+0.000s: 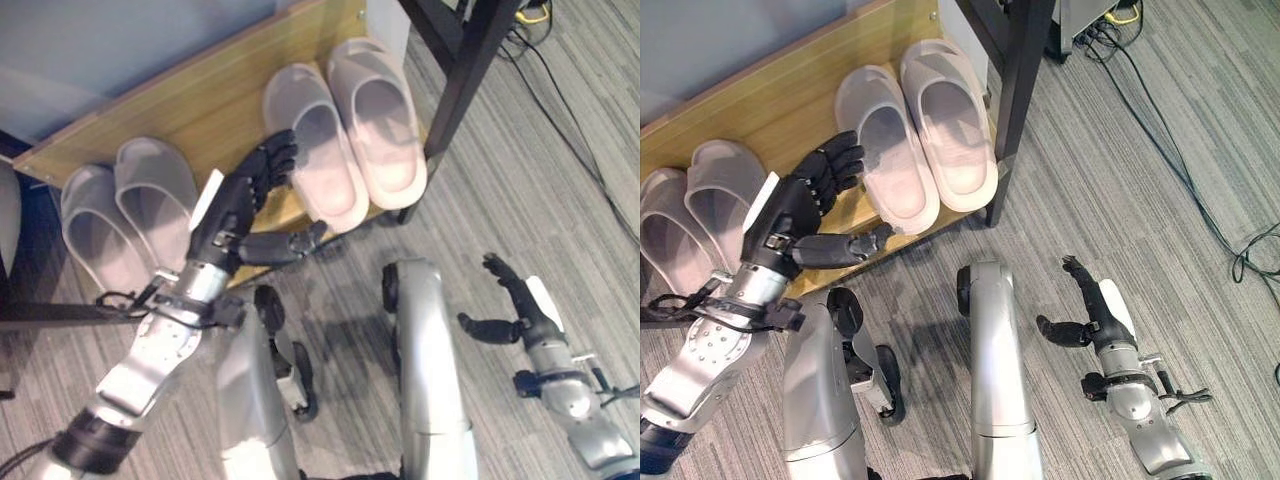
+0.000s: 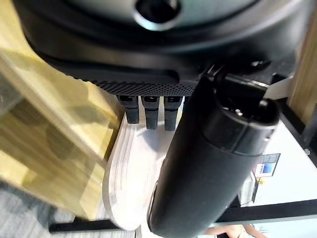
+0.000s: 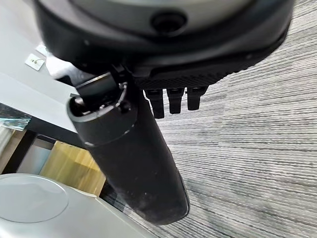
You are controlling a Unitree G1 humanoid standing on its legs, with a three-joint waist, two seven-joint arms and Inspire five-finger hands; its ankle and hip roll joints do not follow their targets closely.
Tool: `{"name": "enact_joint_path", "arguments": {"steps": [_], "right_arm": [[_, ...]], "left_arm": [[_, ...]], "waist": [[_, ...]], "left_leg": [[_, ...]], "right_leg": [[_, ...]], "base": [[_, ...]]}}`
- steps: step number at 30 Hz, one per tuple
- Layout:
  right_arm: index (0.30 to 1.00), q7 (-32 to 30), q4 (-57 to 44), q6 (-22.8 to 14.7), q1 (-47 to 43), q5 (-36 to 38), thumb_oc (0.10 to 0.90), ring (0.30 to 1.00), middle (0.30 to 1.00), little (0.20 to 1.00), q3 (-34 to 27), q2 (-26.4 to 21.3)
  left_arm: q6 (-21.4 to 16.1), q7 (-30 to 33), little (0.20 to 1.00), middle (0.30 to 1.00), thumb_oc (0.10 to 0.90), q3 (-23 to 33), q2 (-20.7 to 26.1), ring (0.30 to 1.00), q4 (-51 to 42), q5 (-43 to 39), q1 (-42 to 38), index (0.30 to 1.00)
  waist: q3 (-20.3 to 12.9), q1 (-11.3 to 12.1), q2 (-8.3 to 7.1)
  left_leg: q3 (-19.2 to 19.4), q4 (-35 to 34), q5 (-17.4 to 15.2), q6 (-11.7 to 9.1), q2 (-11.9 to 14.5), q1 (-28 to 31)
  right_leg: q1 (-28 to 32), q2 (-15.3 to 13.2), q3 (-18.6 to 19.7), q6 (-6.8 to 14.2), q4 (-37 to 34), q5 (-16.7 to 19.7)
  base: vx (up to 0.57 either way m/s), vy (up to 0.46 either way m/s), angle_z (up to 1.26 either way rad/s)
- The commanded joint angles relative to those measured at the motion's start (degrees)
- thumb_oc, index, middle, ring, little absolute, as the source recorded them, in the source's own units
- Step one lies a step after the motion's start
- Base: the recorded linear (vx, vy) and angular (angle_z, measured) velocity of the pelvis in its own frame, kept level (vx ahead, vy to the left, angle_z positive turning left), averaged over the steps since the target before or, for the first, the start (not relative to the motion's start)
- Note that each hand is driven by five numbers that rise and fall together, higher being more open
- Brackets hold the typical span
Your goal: Arrange the slippers neatly on the shoe rack.
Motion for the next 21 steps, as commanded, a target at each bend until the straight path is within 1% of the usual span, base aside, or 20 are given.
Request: {"name": "enact_joint_path", "arguments": {"steps": [1,3,4,5,6,8,9,10,11,12,13,14,15,17,18,19,20,21], "right_arm": [[0.9,-2.31,-7.33,-5.65,0.6,-2.52,0.8,0.9,0.9,0.9,-5.27,-3.03],[0.9,-2.53,-7.24,-5.82,0.96,-2.72,0.8,0.9,0.9,0.9,-5.27,-2.49],[0.9,-2.53,-7.24,-5.82,0.88,-2.72,0.8,0.9,0.9,0.9,-5.19,-2.51],[0.9,-2.74,-6.93,-5.98,1.02,-2.86,0.8,0.9,0.9,0.9,-5.19,-2.06],[0.9,-3.1,-6.4,-6.17,0.67,-3.03,0.8,0.9,0.9,0.9,-5.06,-1.91],[0.9,-3.74,-5.12,-6.22,-1.51,-3.56,0.8,0.9,0.9,0.9,-4.55,-1.78],[0.9,-4.16,-4.19,-6.26,-3.56,-3.87,0.8,0.9,0.9,0.9,-4.38,-1.64],[0.9,-4.21,-3.99,-6.33,-3.84,-3.88,0.8,0.9,0.9,0.9,-4.31,-1.64],[0.9,-4.63,-2.64,-6.26,-7.18,-4.61,0.8,0.9,0.9,0.9,-4.34,-1.27],[0.9,-4.86,-2.13,-6.25,-8.85,-5.08,0.8,0.9,0.9,0.9,-4.23,-1.35],[0.9,-5.45,-1.09,-6.26,-10.75,-6.03,0.8,0.9,0.9,0.9,-4.38,-1.69],[0.9,-5.76,-0.44,-5.96,-12.04,-7.87,0.8,0.9,0.9,0.9,-4.18,-2.19],[0.9,-6.1,0.08,-6.07,-12.76,-9.32,0.8,0.9,0.9,0.9,-3.53,-2.36],[0.9,-6.64,0.98,-5.99,-13.52,-11.63,0.8,0.9,0.9,0.9,-2.48,-2.86],[0.9,-6.58,1.52,-5.9,-13.82,-12.57,0.8,0.9,0.9,0.9,-1.28,-2.7],[0.9,-6.58,1.53,-5.91,-13.83,-12.57,0.8,0.9,0.9,0.9,-1.28,-2.71],[0.9,-6.54,2.44,-5.9,-13.73,-13.96,0.8,0.9,0.9,0.9,0.59,-2.57],[0.9,-6.12,2.85,-5.71,-14.29,-14.23,0.8,0.9,0.9,0.9,1.89,-2.06]], "left_arm": [[-9.49,1.96,0.9,0.9,0.8,8.55,2.75,0.9,-8.27,-1.59,2.15,0.9],[-9.65,1.8,0.9,0.9,0.8,10.78,0.92,0.9,-9.9,-0.97,6.24,0.9],[-9.6,1.8,0.9,0.9,0.8,10.94,0.89,0.9,-10.01,-0.97,6.38,0.9],[-10.15,1.55,0.9,0.9,0.8,11.64,-0.79,0.9,-10.71,-0.86,8.53,0.9],[-10.37,1.38,0.9,0.9,0.8,11.75,-1.51,0.9,-10.92,-0.63,8.98,0.9],[-10.8,1.06,0.9,0.9,0.8,11.63,-2.8,0.9,-11.03,-0.59,8.35,0.9],[-10.81,0.73,0.9,0.9,0.8,11.28,-3.74,0.9,-10.8,-0.49,7.28,0.9],[-10.83,0.72,0.9,0.9,0.8,11.28,-3.74,0.9,-10.7,-0.47,7.08,0.9],[-10.7,0.11,0.9,0.9,0.8,10.38,-5.06,0.9,-9.68,0.93,4.83,0.9],[-10.87,-0.03,0.9,0.9,0.8,9.39,-5.7,0.9,-8.79,1.62,3.46,0.9],[-11.18,0.21,0.9,0.9,0.8,8.9,-6.44,0.9,-7.93,3.75,2.1,0.9],[-11.35,0.42,0.9,0.9,0.8,7.98,-7.38,0.9,-7.06,6.14,1.43,0.9],[-11.51,0.25,0.9,0.9,0.8,5.86,-9.02,0.9,-6.06,7.22,1.47,0.9],[-11.22,0.08,0.9,0.9,0.8,2.98,-9.78,0.9,-3.5,9.92,1.27,0.9],[-11.04,-0.16,0.9,0.9,0.8,0.83,-10.72,0.9,-1.33,10.12,1.39,0.9],[-11.05,-0.16,0.9,0.9,0.8,0.82,-10.72,0.9,-1.31,10.12,1.37,0.9],[-10.78,-0.45,0.9,0.9,0.8,-2.15,-10.54,0.9,2.41,13.51,2.13,0.9],[-10.96,-0.88,0.9,0.9,0.8,-3.71,-11.07,0.9,4.7,13.62,2.12,0.9]], "waist": [[-1.7,3.44,-0.44],[-1.7,4.0,-0.59],[-1.7,3.92,-0.63],[-1.7,4.65,-0.81],[-1.7,5.04,-1.03],[-1.7,5.85,-1.7],[-1.7,6.39,-1.97],[-1.7,6.32,-1.99],[-1.7,7.19,-1.42],[-1.7,7.36,-0.79],[-1.7,7.54,0.23],[-1.75,7.66,0.66],[-3.18,7.64,1.09],[-6.35,7.58,1.53],[-7.62,7.49,1.8],[-7.6,7.48,1.83],[-8.26,7.38,1.49],[-8.38,7.22,1.29]], "left_leg": [[-3.99,-6.35,2.87,0.56,-2.66,-2.31],[-3.99,-7.22,3.22,0.44,-2.65,-2.31],[-3.96,-7.28,3.27,0.45,-2.66,-2.31],[-3.94,-8.7,3.63,0.35,-2.66,-2.31],[-3.67,-10.03,3.97,0.35,-2.57,-2.31],[-2.36,-15.23,4.87,0.46,-1.99,-2.31],[-1.8,-19.38,6.36,0.45,-1.75,-2.31],[-1.7,-19.94,6.88,0.53,-1.81,-2.31],[-2.26,-26.34,9.74,0.64,-2.36,-2.31],[-2.73,-29.01,11.53,0.77,-2.59,-2.31],[-3.49,-31.77,13.67,0.92,-2.86,-2.31],[-4.03,-33.78,15.02,1.02,-2.93,-2.31],[-4.55,-37.05,16.87,1.05,-2.98,-2.31],[-5.13,-42.45,19.49,1.13,-3.03,-2.27],[-5.59,-46.88,21.53,0.89,-3.14,-0.72],[-5.61,-47.02,21.64,0.89,-3.16,-0.65],[-5.95,-54.68,24.17,0.64,-3.1,4.36],[-6.1,-58.92,26.21,0.57,-3.31,6.94]], "right_leg": [[2.86,-3.51,2.92,-4.54,-1.23,0.32],[2.86,-3.18,2.82,-4.7,-1.94,1.15],[2.86,-3.2,2.83,-4.71,-1.99,1.17],[2.86,-2.96,2.74,-4.94,-3.39,1.97],[2.86,-2.8,2.58,-5.16,-4.73,2.66],[2.86,-2.71,2.1,-5.38,-9.97,4.08],[2.88,-2.71,1.63,-5.51,-13.97,5.54],[2.88,-2.78,1.62,-5.57,-14.49,5.95],[3.97,-2.6,-0.13,-5.36,-21.3,8.08],[4.58,-2.81,-1.47,-5.1,-24.57,9.2],[5.45,-3.35,-2.99,-5.05,-28.27,10.44],[5.89,-3.91,-4.25,-4.71,-30.79,11.01],[6.42,-4.47,-5.93,-4.56,-34.64,12.14],[7.02,-5.43,-8.19,-3.93,-40.74,14.23],[9.19,-5.8,-9.48,-3.95,-45.64,15.8],[9.27,-5.82,-9.53,-3.96,-45.77,15.9],[14.62,-5.99,-10.94,-3.46,-53.79,18.01],[17.24,-6.06,-11.8,-3.21,-58.6,19.98]], "base": [[0.0,0.0,0.0],[0.0,0.0,0.0],[0.0,0.0,0.0],[0.0,0.0,0.0],[-0.03,-0.03,0.01],[-0.1,-0.006,-0.02],[-0.12,0.01,-0.07],[-0.21,0.043,-0.21],[-0.2,0.047,-0.22],[-0.25,0.071,-0.26],[-0.17,0.044,-0.14],[-0.16,0.032,0.03],[-0.14,0.015,0.14],[-0.14,0.0,0.04],[-0.12,-0.02,-0.04],[-0.18,-0.056,0.04],[-0.19,-0.054,0.14],[-0.22,-0.069,0.19]]}}
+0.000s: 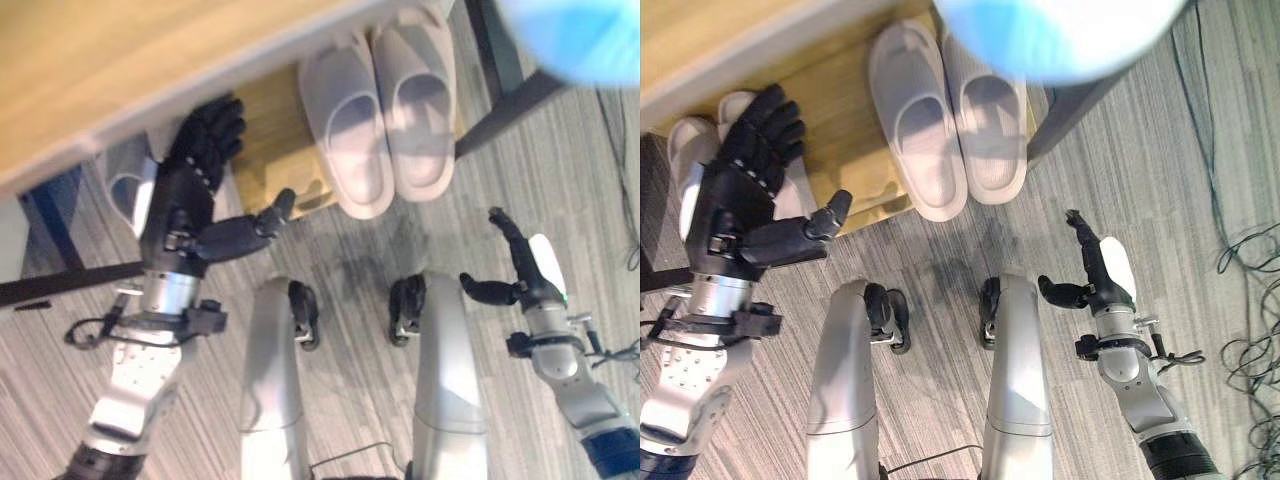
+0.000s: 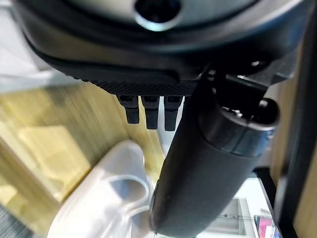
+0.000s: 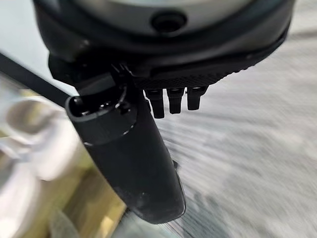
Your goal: Arrange the slippers neatly on the shoe rack.
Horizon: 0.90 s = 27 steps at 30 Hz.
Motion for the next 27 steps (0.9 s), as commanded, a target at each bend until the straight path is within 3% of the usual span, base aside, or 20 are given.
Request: {"name": "enact_joint_path", "arguments": {"steps": [1,6,7,8,10,12,14,15,17,27], "right_arm": [[0.9,-1.32,-1.03,-3.79,1.13,-3.24,0.8,0.9,0.9,0.9,3.41,-1.25],[0.9,0.0,4.02,-4.58,0.43,-2.21,0.8,0.9,0.9,0.9,7.33,1.26],[0.9,1.17,5.69,-4.71,0.86,-2.1,0.8,0.9,0.9,0.9,8.78,2.36],[0.9,1.62,6.26,-4.85,1.25,-1.77,0.8,0.9,0.9,0.9,9.15,2.83],[0.9,2.88,8.22,-4.78,2.42,-1.34,0.8,0.9,0.9,0.9,10.41,4.13],[0.9,3.83,8.53,-4.71,3.13,-1.31,0.8,0.9,0.9,0.9,10.76,4.45],[0.9,6.18,10.47,-4.24,5.29,-0.95,0.8,0.9,0.9,0.9,11.91,6.47],[0.9,6.18,10.47,-4.24,5.25,-0.95,0.8,0.9,0.9,0.9,11.87,6.48],[0.9,8.83,10.87,-4.0,7.18,0.58,0.8,0.9,0.9,0.9,13.03,8.75],[0.9,18.96,12.62,-4.0,8.79,7.34,0.8,0.9,0.9,0.9,19.14,16.24]], "left_arm": [[-4.84,-0.51,0.9,0.9,0.8,-3.91,-0.17,0.9,4.63,5.64,2.63,0.9],[-4.12,0.03,0.9,0.9,0.8,-8.62,-0.93,0.9,14.78,12.64,2.66,0.9],[-3.89,-0.06,0.9,0.9,0.8,-10.06,-1.94,0.9,19.95,14.93,2.93,0.9],[-3.65,0.08,0.9,0.9,0.8,-10.32,-2.15,0.9,21.51,16.15,3.38,0.9],[-3.08,0.27,0.9,0.9,0.8,-10.76,-3.88,0.9,26.66,18.2,4.55,0.9],[-2.49,-0.16,0.9,0.9,0.8,-10.71,-4.43,0.9,28.2,19.01,5.17,0.9],[-1.04,-0.59,0.9,0.9,0.8,-10.92,-7.02,0.9,34.87,22.33,6.69,0.9],[-1.04,-0.59,0.9,0.9,0.8,-10.92,-7.01,0.9,34.87,22.34,6.63,0.9],[0.21,-1.12,0.9,0.9,0.8,-11.11,-10.39,0.9,42.92,24.59,7.53,0.9],[2.7,-1.39,0.9,0.9,0.8,-11.13,-19.33,0.9,66.66,28.59,8.15,0.9]], "waist": [[-8.14,-1.1,-1.27],[-9.62,-1.27,-2.12],[-10.54,-1.35,-2.36],[-10.93,-1.11,-2.5],[-12.05,-0.9,-2.83],[-12.8,-0.78,-3.01],[-15.01,-0.59,-3.48],[-14.95,-0.59,-3.39],[-17.38,-0.28,-3.86],[-24.95,1.06,-4.04]], "left_leg": [[-2.1,-14.69,7.87,2.83,-2.2,0.9],[-3.62,-30.48,14.74,1.91,-2.6,12.0],[-4.46,-39.27,17.87,1.6,-1.99,18.84],[-4.29,-43.51,21.22,1.38,-1.71,20.89],[-4.16,-52.77,24.43,0.56,-1.52,29.19],[-4.1,-56.7,25.64,0.13,-1.36,32.64],[-3.56,-68.6,29.42,-1.16,-0.97,44.57],[-3.62,-69.02,29.99,-1.14,-0.92,44.61],[-2.71,-77.94,32.26,-1.77,-0.67,54.84],[-1.41,-89.33,34.57,-3.16,-0.17,71.53]], "right_leg": [[6.56,-2.61,-0.07,2.35,-13.22,4.06],[17.28,-2.07,-2.59,3.31,-29.15,8.79],[23.06,-2.01,-4.26,4.04,-36.53,11.38],[24.97,-1.8,-5.33,3.85,-39.74,13.9],[32.78,-1.03,-6.91,4.62,-48.2,16.47],[35.84,-0.59,-7.3,4.83,-51.5,17.18],[46.96,0.45,-9.25,6.0,-62.37,20.09],[47.04,0.53,-9.35,5.98,-62.84,20.65],[56.95,1.86,-10.18,6.78,-71.37,22.58],[75.71,4.46,-10.25,7.84,-86.59,25.66]], "base": [[-0.16,-0.064,0.21],[-0.09,-0.054,0.12],[-0.14,-0.066,0.09],[-0.1,-0.071,0.06],[0.02,-0.058,0.09],[0.1,-0.048,0.07],[0.19,-0.069,0.05],[0.28,-0.058,0.12],[0.27,-0.054,0.06],[0.16,-0.021,-0.01]]}}
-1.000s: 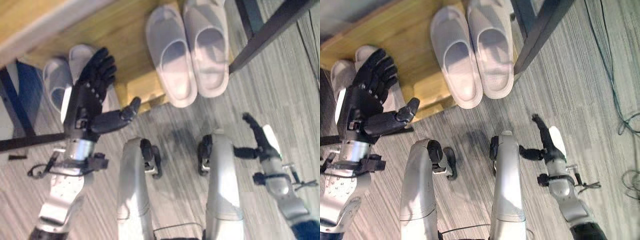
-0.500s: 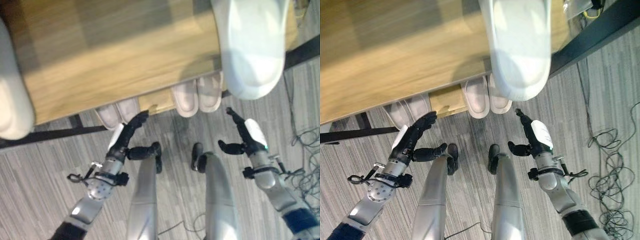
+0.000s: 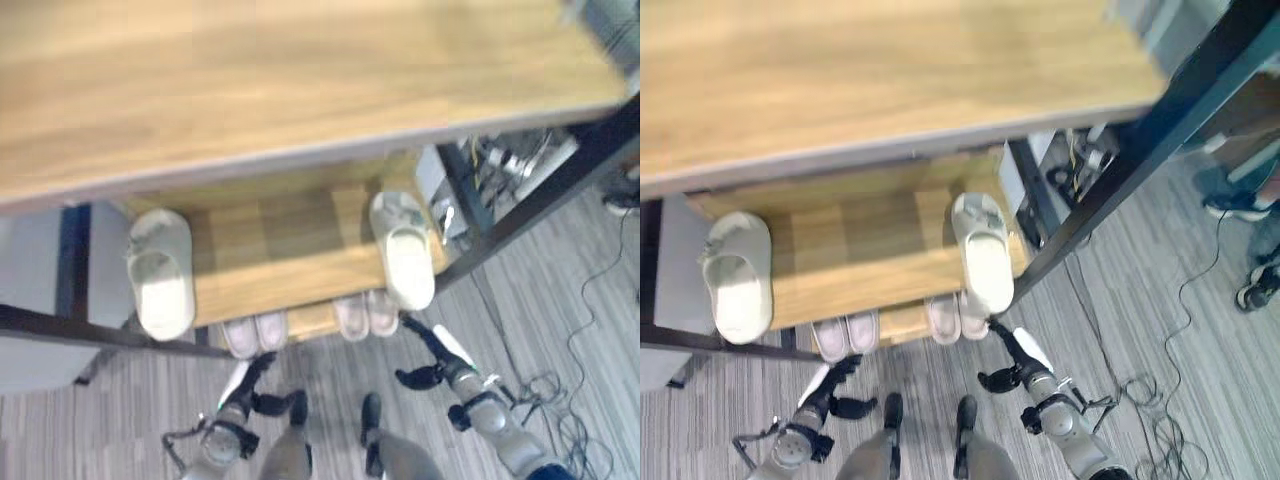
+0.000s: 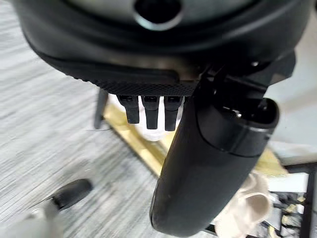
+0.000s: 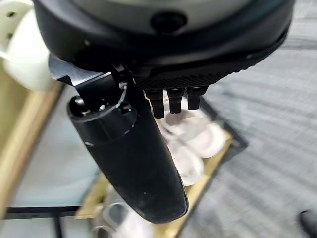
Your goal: Arrange the slippers neatly on the shoe rack.
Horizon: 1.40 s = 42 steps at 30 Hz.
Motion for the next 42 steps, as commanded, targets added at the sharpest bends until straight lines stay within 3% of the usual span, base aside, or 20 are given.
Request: {"name": "enact_joint_path", "arguments": {"steps": [1,11,20,26,30,36,42], "right_arm": [[0.9,3.93,-4.24,-3.27,-0.14,4.35,0.8,0.9,0.9,0.9,1.94,0.39],[0.9,7.04,-17.15,-3.73,-4.33,6.81,0.8,0.9,0.9,0.9,7.63,1.12],[0.9,5.44,-28.56,-4.53,-9.45,10.74,0.8,0.9,0.9,0.9,6.49,0.33],[0.9,-2.47,-31.29,-5.33,-15.37,-3.64,0.8,0.9,0.9,0.9,2.7,-3.1],[0.9,-7.49,-29.21,-3.81,-22.64,-15.01,0.8,0.9,0.9,0.9,1.46,-6.5],[0.9,-11.08,-21.34,-0.68,-29.11,-22.72,0.8,0.9,0.9,0.9,0.8,-12.02],[0.9,-11.43,-15.61,1.33,-32.26,-25.93,0.8,0.9,0.9,0.9,0.78,-16.52]], "left_arm": [[-1.74,0.5,0.9,0.9,0.8,-0.99,-0.69,0.9,2.81,2.84,-2.29,0.9],[-1.43,2.22,0.9,0.9,0.8,-2.75,-4.11,0.9,9.39,5.35,-3.46,0.9],[-0.96,2.77,0.9,0.9,0.8,-3.65,-5.17,0.9,10.17,5.18,-3.47,0.9],[-1.07,3.49,0.9,0.9,0.8,-3.7,-5.41,0.9,9.09,5.27,-2.2,0.9],[-1.23,3.28,0.9,0.9,0.8,-4.35,-5.27,0.9,8.47,5.69,-1.31,0.9],[-1.44,2.68,0.9,0.9,0.8,-4.65,-4.22,0.9,8.11,5.8,-0.85,0.9],[-1.21,1.81,0.9,0.9,0.8,-4.37,-3.54,0.9,9.0,5.92,-1.15,0.9]], "waist": [[-4.57,1.54,0.6],[-6.95,2.72,0.96],[-7.64,2.89,1.09],[-8.32,3.59,0.72],[-8.43,4.71,0.01],[-8.23,5.72,-1.3],[-8.05,5.96,-2.43]], "left_leg": [[-1.75,-1.13,2.28,-2.26,-0.05,-1.18],[-1.66,-1.13,2.16,-2.48,-0.58,2.58],[-1.32,-1.13,1.12,-2.16,-0.65,4.68],[-1.45,-1.13,0.23,-1.74,-0.53,5.51],[-1.68,-1.13,-0.19,-1.46,-0.61,5.55],[-2.17,-1.13,-0.65,-1.16,-0.88,5.39],[-2.17,-1.13,-1.11,-0.94,-1.07,5.12]], "right_leg": [[0.47,-0.43,-1.87,3.77,3.6,-6.47],[6.01,-0.33,-1.74,3.77,0.53,-5.99],[7.67,-0.43,-1.12,3.88,0.2,-6.2],[8.65,-0.63,-1.16,4.02,0.12,-6.51],[8.85,-0.68,-1.51,4.25,0.14,-6.69],[9.04,-0.99,-2.49,4.46,0.42,-6.78],[8.69,-1.42,-2.8,4.76,0.5,-6.52]], "base": [[0.12,-0.017,0.04],[0.03,-0.002,0.03],[0.01,0.006,0.0],[0.03,0.022,0.0],[0.03,0.031,0.01],[0.02,0.031,0.08],[0.01,0.024,0.09]]}}
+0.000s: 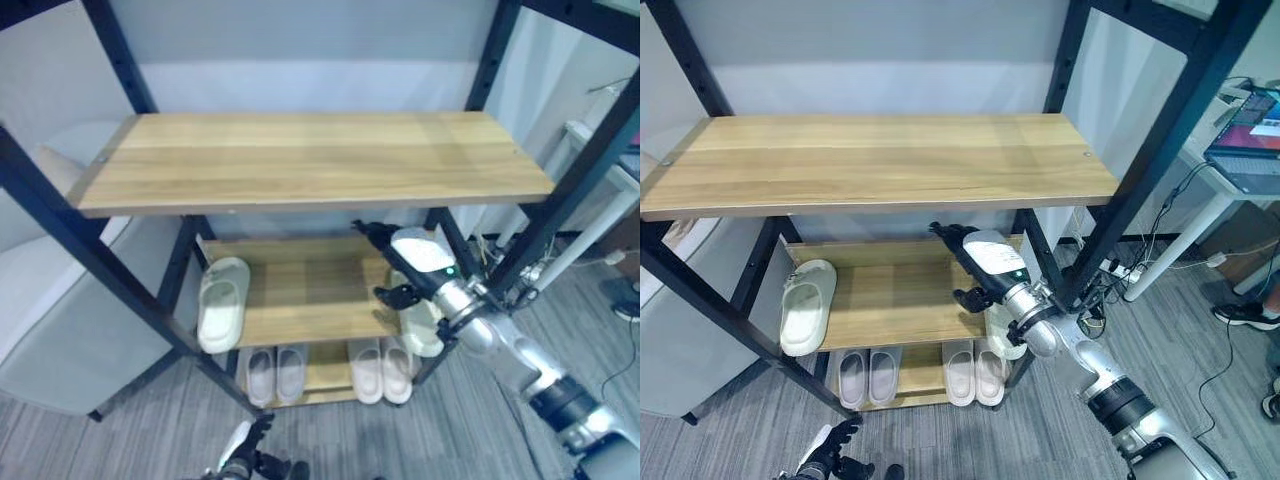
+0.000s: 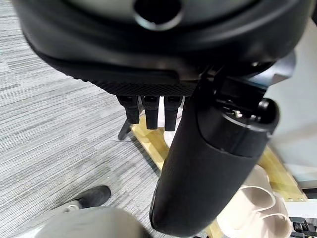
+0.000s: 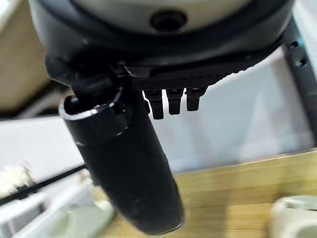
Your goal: Arrange the slippers neatly on the shoe rack.
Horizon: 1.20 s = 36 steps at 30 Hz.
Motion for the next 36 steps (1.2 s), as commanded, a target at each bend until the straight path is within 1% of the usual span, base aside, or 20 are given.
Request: {"name": "enact_joint_path", "arguments": {"steps": [1,2,4,8,9,10,11,12,13,14,17,18,28,32,35,36], "right_arm": [[0.9,-4.67,0.27,-0.29,-7.57,-1.64,0.8,0.9,0.9,0.9,-4.31,-3.1],[0.9,-4.67,0.28,-0.3,-7.58,-1.64,0.8,0.9,0.9,0.9,-4.31,-3.1],[0.9,-4.34,2.15,0.13,-7.46,-2.12,0.8,0.9,0.9,0.9,-4.66,-4.81],[0.9,-3.97,3.95,0.43,-7.29,-2.42,0.8,0.9,0.9,0.9,-5.06,-6.76],[0.9,-3.85,4.56,0.59,-7.3,-2.53,0.8,0.9,0.9,0.9,-5.0,-7.08],[0.9,-3.71,4.87,0.67,-7.48,-2.57,0.8,0.9,0.9,0.9,-4.96,-7.39],[0.9,-3.55,5.33,0.73,-7.63,-2.57,0.8,0.9,0.9,0.9,-4.75,-7.53],[0.9,-3.35,5.65,0.83,-7.83,-2.76,0.8,0.9,0.9,0.9,-4.52,-7.65],[0.9,-3.12,6.01,1.0,-8.05,-2.85,0.8,0.9,0.9,0.9,-4.15,-7.75],[0.9,-3.02,6.64,1.15,-8.26,-3.12,0.8,0.9,0.9,0.9,-3.87,-7.95],[0.9,-2.91,9.65,1.7,-9.22,-3.84,0.8,0.9,0.9,0.9,-2.75,-8.24],[0.9,-2.94,10.54,1.9,-9.51,-4.02,0.8,0.9,0.9,0.9,-2.46,-8.29],[0.9,-3.34,19.94,3.63,-15.73,-4.92,0.8,0.9,0.9,0.9,2.99,-5.65],[0.9,-3.11,26.15,4.41,-19.0,-5.66,0.8,0.9,0.9,0.9,6.72,-2.96],[0.9,-3.21,29.0,4.63,-20.21,-5.35,0.8,0.9,0.9,0.9,7.78,-1.7],[0.691,-3.08,31.54,4.93,-21.16,-4.9,0.66,0.691,0.691,0.691,8.53,-0.74]], "left_arm": [[-2.66,-0.07,0.9,0.9,0.8,-3.34,-1.49,0.9,1.73,1.97,-3.35,0.9],[-2.66,-0.07,0.9,0.9,0.8,-3.34,-1.5,0.9,1.73,1.97,-3.36,0.9],[-2.78,-0.73,0.9,0.9,0.8,-3.36,-1.39,0.9,1.92,1.95,-3.43,0.9],[-2.87,-1.33,0.9,0.9,0.8,-3.39,-1.17,0.9,1.8,1.93,-3.54,0.9],[-2.86,-1.42,0.9,0.9,0.8,-3.35,-1.12,0.9,1.88,1.91,-3.63,0.9],[-2.78,-1.54,0.9,0.9,0.8,-3.32,-1.07,0.9,1.86,1.87,-3.74,0.9],[-2.78,-1.69,0.9,0.9,0.8,-3.37,-1.02,0.9,1.86,1.87,-3.77,0.9],[-2.78,-1.87,0.9,0.9,0.8,-3.37,-1.01,0.9,1.89,1.82,-3.78,0.9],[-2.77,-1.98,0.9,0.9,0.8,-3.47,-1.01,0.9,1.97,1.71,-3.8,0.9],[-2.79,-2.09,0.9,0.9,0.8,-3.51,-1.0,0.9,1.97,1.66,-3.86,0.9],[-2.84,-2.28,0.9,0.9,0.8,-3.82,-0.92,0.9,1.91,1.72,-3.89,0.9],[-2.86,-2.31,0.9,0.9,0.8,-3.88,-0.91,0.9,1.97,1.67,-3.88,0.9],[-2.95,-2.31,0.9,0.9,0.8,-4.62,-0.59,0.9,2.27,0.85,-4.5,0.9],[-2.93,-1.95,0.9,0.9,0.8,-4.91,-0.25,0.9,2.12,0.37,-4.94,0.9],[-3.07,-1.73,0.9,0.9,0.8,-4.93,-0.03,0.9,2.1,0.13,-4.96,0.9],[-3.09,-1.54,0.9,0.9,0.8,-4.94,0.17,0.9,2.17,-0.2,-5.19,0.9]], "waist": [[-1.61,1.22,-0.72],[-1.61,1.23,-0.72],[-1.62,1.14,-1.08],[-1.62,1.06,-1.49],[-1.68,1.06,-1.65],[-1.5,1.08,-1.73],[-1.43,1.1,-1.78],[-1.57,1.07,-1.93],[-1.56,1.08,-2.05],[-1.35,1.17,-2.11],[-1.04,1.39,-2.43],[-1.14,1.43,-2.55],[-0.18,2.65,-3.68],[0.41,3.49,-4.36],[0.63,3.87,-4.76],[0.85,4.3,-5.01]], "left_leg": [[0.31,-0.47,-2.22,-0.68,-0.4,0.2],[0.32,-0.47,-2.22,-0.68,-0.4,0.21],[0.47,-0.47,-2.52,-0.49,-0.47,0.21],[0.77,-0.47,-2.89,-0.32,-0.56,0.25],[0.76,-0.47,-3.75,-0.36,-0.53,0.55],[0.84,-0.47,-3.1,-0.22,-0.6,0.27],[0.92,-0.47,-3.21,-0.19,-0.62,0.32],[1.0,-0.47,-3.98,-0.22,-0.57,0.57],[1.03,-0.47,-4.01,-0.19,-0.62,0.53],[1.07,-0.47,-3.38,-0.09,-0.7,0.22],[1.06,-0.47,-3.4,0.01,-0.78,-0.13],[1.03,-0.47,-4.1,-0.05,-0.71,0.06],[1.04,-0.47,-4.07,0.1,-0.91,-1.25],[0.84,-0.47,-3.86,0.16,-0.86,-2.17],[0.82,-0.47,-3.85,0.23,-0.86,-2.42],[0.72,-0.47,-3.76,0.31,-0.8,-2.59]], "right_leg": [[2.51,-1.27,-0.49,3.9,0.92,-6.13],[2.51,-1.27,-0.48,3.9,0.92,-6.13],[2.35,-1.36,-0.35,4.05,1.0,-6.05],[2.17,-1.63,-0.2,4.22,1.02,-5.91],[2.46,-1.63,-0.1,4.3,0.88,-6.41],[2.02,-1.77,-0.15,4.35,1.03,-5.78],[1.98,-1.8,-0.1,4.38,1.03,-5.77],[2.2,-1.81,0.02,4.45,0.88,-6.26],[2.13,-1.87,0.09,4.48,0.88,-6.18],[1.73,-2.0,-0.02,4.53,1.02,-5.6],[1.36,-2.19,0.02,4.72,1.02,-5.41],[1.57,-2.13,0.05,4.79,0.87,-5.92],[0.27,-2.43,0.03,5.1,0.88,-5.43],[-0.55,-2.52,-0.05,5.21,0.91,-5.14],[-0.75,-2.51,0.08,5.3,0.91,-5.02],[-0.98,-2.5,0.05,5.35,0.91,-4.93]], "base": [[0.0,0.0,0.0],[0.0,0.0,0.0],[0.01,0.017,-0.02],[0.01,0.003,0.0],[0.0,0.0,0.0],[0.0,0.0,0.0],[0.01,0.016,-0.04],[0.05,0.008,-0.03],[0.01,0.015,-0.04],[-0.04,0.025,-0.07],[0.0,0.017,-0.07],[0.04,0.004,-0.02],[0.0,0.005,-0.01],[0.0,0.0,0.01],[0.0,0.0,0.0],[0.0,0.0,0.0]]}}
